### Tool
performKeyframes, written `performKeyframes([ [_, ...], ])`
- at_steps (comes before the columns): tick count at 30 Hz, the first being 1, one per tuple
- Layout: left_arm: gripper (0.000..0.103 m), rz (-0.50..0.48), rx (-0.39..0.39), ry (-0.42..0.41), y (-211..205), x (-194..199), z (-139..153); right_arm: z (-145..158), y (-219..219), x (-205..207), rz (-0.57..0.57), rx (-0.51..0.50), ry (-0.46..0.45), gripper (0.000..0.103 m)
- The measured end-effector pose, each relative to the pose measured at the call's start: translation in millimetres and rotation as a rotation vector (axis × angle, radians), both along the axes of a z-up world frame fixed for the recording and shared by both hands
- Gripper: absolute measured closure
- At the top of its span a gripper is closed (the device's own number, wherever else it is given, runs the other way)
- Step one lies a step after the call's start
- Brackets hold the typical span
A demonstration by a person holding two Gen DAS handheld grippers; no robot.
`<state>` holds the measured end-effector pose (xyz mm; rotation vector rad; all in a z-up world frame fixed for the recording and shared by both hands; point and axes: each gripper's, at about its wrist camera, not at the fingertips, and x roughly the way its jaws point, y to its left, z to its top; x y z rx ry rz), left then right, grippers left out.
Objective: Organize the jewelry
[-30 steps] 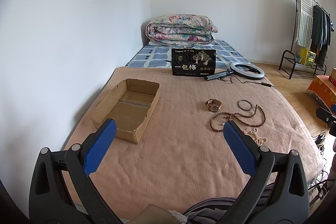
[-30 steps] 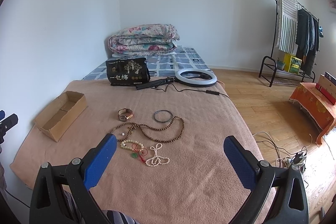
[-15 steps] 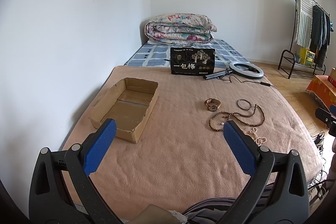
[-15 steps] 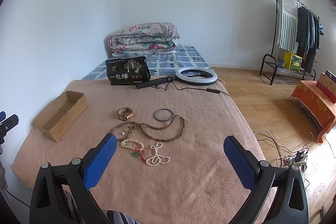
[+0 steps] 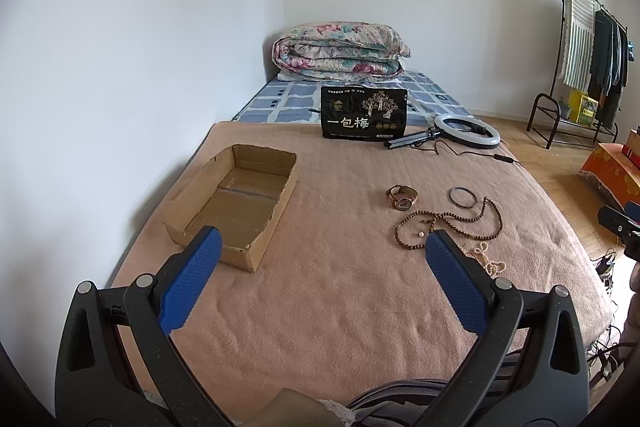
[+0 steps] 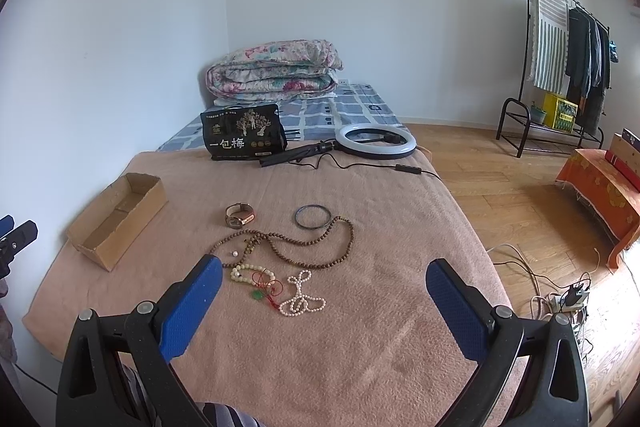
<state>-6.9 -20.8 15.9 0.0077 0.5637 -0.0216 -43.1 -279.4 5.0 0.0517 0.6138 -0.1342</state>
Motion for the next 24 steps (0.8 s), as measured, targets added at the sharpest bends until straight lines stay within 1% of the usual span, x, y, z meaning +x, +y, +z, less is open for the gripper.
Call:
performKeyframes([
  [6, 0.000, -0.008, -0.001, 0.009, -6, 0, -7, -2, -1, 3, 0.005, 0.003, 0.003, 0.000],
  [12, 0.000, -0.030, -0.014, 0.034, -5, 13, -19, -7, -6, 12, 0.006, 0.009, 0.014, 0.000],
  [18, 0.000, -0.048, -0.019, 0.071, -4, 38, -29, -15, -17, 25, -0.003, 0.023, 0.026, 0.000],
  [24, 0.000, -0.100, -0.019, 0.094, -7, 60, -36, -24, -29, 42, -0.016, 0.012, 0.040, 0.000],
])
